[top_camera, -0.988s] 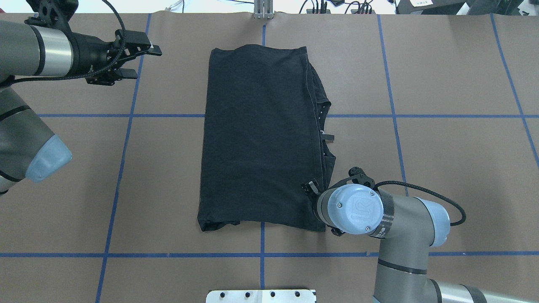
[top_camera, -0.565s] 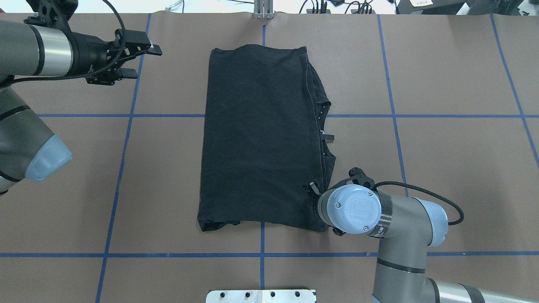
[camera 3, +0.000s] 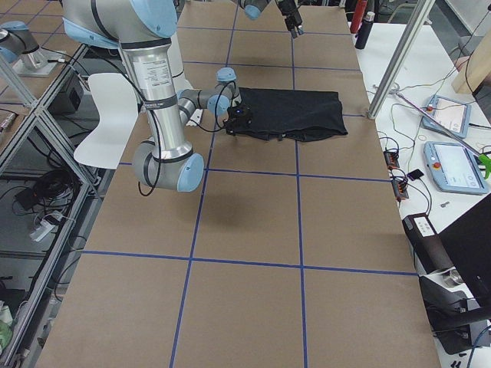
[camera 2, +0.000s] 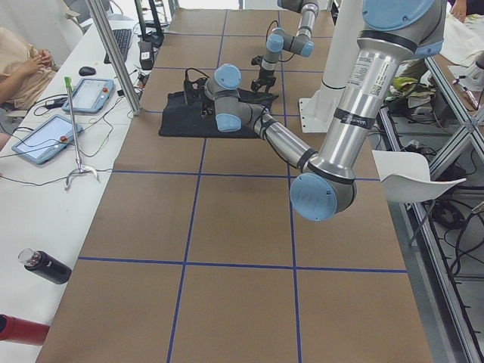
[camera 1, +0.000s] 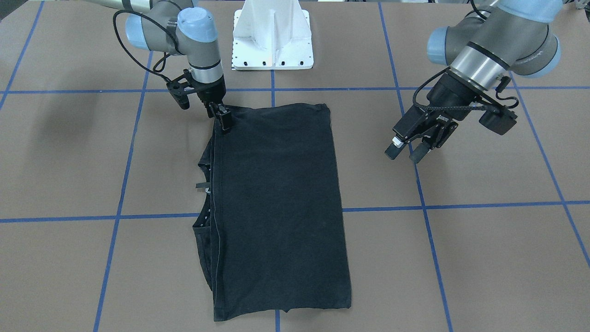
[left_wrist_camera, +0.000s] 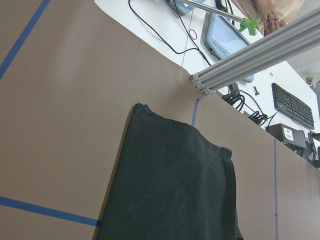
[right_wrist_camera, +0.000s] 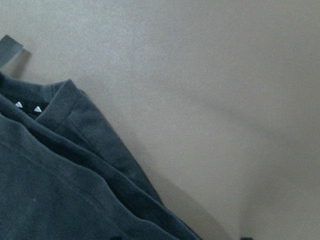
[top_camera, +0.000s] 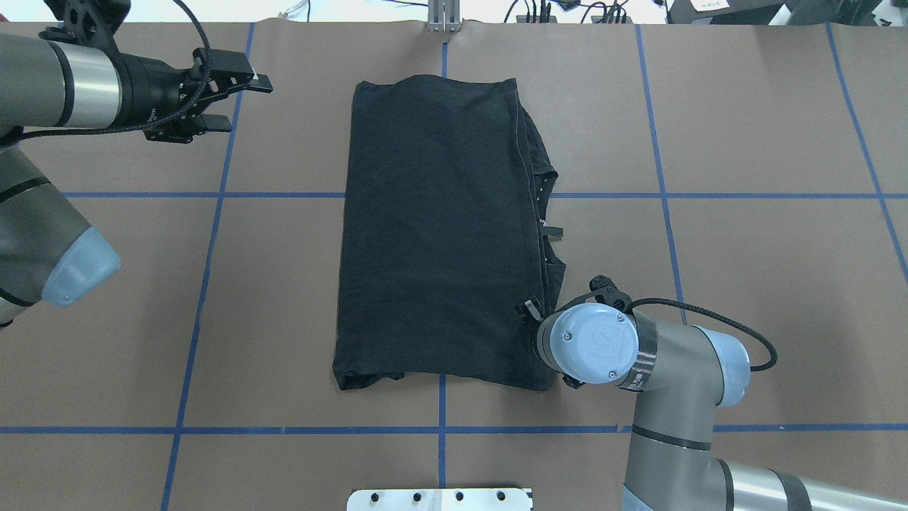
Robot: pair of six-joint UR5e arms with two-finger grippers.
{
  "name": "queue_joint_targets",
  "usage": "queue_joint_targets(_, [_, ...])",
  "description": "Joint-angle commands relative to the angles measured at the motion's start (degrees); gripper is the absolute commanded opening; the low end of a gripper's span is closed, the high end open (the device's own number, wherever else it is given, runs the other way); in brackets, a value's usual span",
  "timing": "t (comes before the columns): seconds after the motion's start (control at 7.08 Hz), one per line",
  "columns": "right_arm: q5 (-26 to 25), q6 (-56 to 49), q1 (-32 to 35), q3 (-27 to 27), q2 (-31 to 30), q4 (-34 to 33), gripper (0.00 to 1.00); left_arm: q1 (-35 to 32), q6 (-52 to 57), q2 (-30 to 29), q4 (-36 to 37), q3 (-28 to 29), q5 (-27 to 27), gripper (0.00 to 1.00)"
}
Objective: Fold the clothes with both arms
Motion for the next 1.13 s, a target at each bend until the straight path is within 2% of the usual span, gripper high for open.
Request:
queue_joint_targets(0.0, [0.1,-0.2,0.2,-0.3,0.0,0.0,0.43,0.0,0.0,0.0,-0.1,0.0,-0.1,0.99])
queue_joint_targets(0.14, [0.2,-0.3,0.1,-0.8,0.0,0.1,0.43,0.0,-0.1,0.0,0.0,0.0,0.0,0.99])
queue_joint_targets(0.28, [0.0,-0.1,0.0,-0.9,0.6,0.1,0.32,0.0,-0.1,0.0,0.0,0.0,0.0,0.99])
queue_joint_targets(0.42, [0.2,-0.3,0.1,-0.9,0.6,0.1,0.0,0.0,-0.1,0.0,0.0,0.0,-0.1,0.99])
queue_joint_targets(0.99, [0.5,-1.2,0.7,-0.6,0.7,0.2,0.0,0.0,-0.1,0.1,0.0,0.0,-0.1,0.99])
